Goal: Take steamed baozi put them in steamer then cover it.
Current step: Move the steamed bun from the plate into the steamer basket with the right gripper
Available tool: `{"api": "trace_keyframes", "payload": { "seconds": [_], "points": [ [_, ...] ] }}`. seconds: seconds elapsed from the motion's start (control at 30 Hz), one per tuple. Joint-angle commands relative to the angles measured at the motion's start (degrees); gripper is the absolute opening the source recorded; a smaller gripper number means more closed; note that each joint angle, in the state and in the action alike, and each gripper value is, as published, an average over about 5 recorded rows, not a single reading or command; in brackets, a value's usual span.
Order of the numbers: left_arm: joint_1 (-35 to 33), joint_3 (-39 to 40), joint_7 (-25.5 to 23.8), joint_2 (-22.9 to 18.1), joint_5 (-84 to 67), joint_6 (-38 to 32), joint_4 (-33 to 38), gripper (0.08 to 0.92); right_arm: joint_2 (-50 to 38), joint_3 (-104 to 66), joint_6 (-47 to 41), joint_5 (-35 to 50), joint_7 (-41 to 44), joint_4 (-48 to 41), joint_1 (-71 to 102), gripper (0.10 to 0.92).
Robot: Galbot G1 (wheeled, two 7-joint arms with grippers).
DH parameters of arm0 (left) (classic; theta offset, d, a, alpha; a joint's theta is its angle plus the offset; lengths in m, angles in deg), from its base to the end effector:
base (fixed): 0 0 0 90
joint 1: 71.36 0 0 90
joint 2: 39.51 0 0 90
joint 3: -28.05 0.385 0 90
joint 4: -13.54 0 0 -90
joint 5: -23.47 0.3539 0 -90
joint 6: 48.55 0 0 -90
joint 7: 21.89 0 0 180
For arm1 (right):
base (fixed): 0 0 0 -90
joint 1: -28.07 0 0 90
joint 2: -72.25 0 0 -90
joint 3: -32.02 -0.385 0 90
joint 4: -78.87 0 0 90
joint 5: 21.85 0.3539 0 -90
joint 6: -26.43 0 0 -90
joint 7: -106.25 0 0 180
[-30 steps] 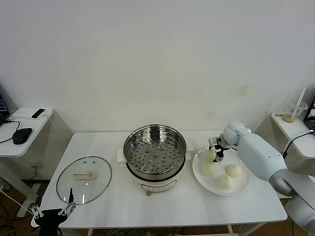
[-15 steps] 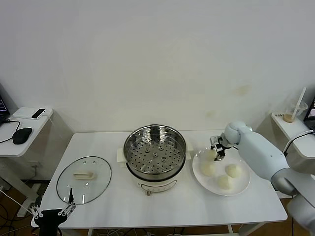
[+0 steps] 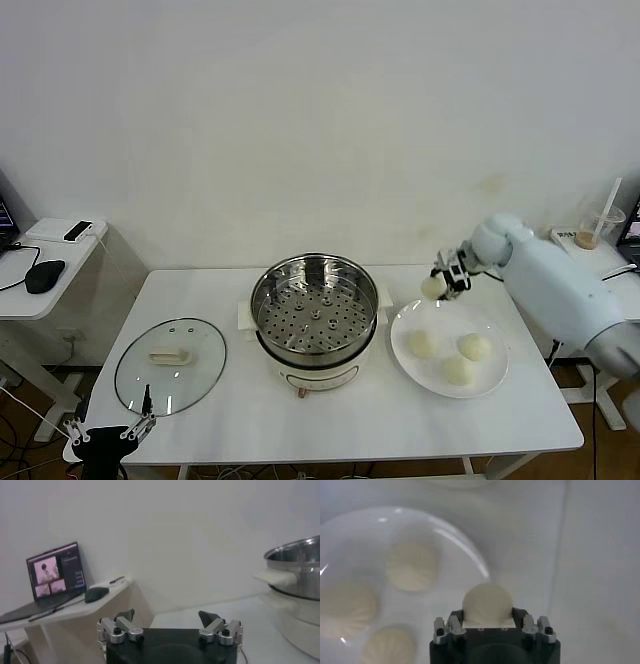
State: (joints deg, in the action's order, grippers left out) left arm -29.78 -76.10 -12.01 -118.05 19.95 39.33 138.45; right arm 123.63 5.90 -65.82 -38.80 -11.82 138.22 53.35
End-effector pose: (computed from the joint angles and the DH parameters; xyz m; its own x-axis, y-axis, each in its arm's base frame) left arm 0.0635 0.1058 -0.3198 -0.9643 -0.2386 0.1152 -0.1995 0.9400 0.2769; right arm 0.6110 -0.1393 -0.1403 -0.4069 -0.1767 0.8962 -0.8803 -0.1863 -0.4364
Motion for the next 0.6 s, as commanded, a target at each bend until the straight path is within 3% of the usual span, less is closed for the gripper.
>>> {"api": "trace_keyframes", "payload": {
  "seconds": [0.03,0.37,0.6],
  "points": [
    [-0.1,0.5,-0.2,0.2,-1.0,0.3,-0.2,0.823,-2.8,5.6,-1.3,12.1,0.2,9.3,-12.0,0.611],
    [-0.1,0.3,-0.8,0.5,-0.9,0.2,0.3,0.823,5.1,18.3,1.9,20.9,-3.1,11.2,-23.3,0.611],
    [0.1,-0.8,-1.1,0.4,-1.2,0.3,0.7,0.823,15.3,25.8,7.9,20.0,-5.7,8.6,-24.8,0.611]
  ]
}}
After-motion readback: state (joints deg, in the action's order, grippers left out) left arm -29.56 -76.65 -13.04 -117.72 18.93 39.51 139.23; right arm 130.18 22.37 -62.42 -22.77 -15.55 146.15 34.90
